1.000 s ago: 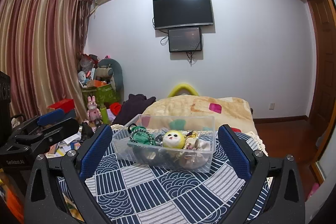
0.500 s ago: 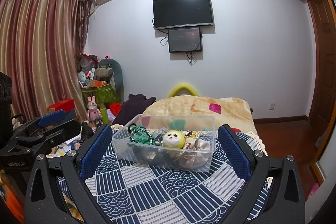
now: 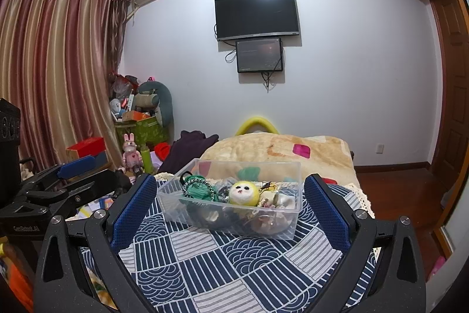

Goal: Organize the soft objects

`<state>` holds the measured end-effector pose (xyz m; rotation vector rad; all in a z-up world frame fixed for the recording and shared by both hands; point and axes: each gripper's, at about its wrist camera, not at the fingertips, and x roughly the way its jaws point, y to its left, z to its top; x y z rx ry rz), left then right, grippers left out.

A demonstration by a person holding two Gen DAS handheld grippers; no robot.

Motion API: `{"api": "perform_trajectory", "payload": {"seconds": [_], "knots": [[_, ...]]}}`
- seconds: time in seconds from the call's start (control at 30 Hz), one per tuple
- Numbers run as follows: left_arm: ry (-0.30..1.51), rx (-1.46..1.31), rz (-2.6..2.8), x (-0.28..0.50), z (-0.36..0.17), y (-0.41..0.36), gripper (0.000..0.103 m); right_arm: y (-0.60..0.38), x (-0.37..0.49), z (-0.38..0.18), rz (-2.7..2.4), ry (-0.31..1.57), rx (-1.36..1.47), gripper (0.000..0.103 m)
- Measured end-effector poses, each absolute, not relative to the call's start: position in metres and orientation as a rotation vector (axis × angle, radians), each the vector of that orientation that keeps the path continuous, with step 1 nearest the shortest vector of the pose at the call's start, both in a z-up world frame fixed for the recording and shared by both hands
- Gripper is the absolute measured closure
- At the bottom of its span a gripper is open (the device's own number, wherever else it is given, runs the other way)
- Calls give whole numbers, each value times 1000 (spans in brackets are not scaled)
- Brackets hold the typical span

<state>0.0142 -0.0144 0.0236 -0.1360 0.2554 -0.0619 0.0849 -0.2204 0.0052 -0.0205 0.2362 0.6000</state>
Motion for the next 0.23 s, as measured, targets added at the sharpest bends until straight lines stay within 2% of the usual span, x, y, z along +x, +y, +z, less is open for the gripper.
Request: {"api": "perform_trajectory", "payload": {"seconds": [0.23], "knots": [[266, -138, -65, 15, 21, -14, 0, -220, 86, 5, 600, 239, -21, 2]]}}
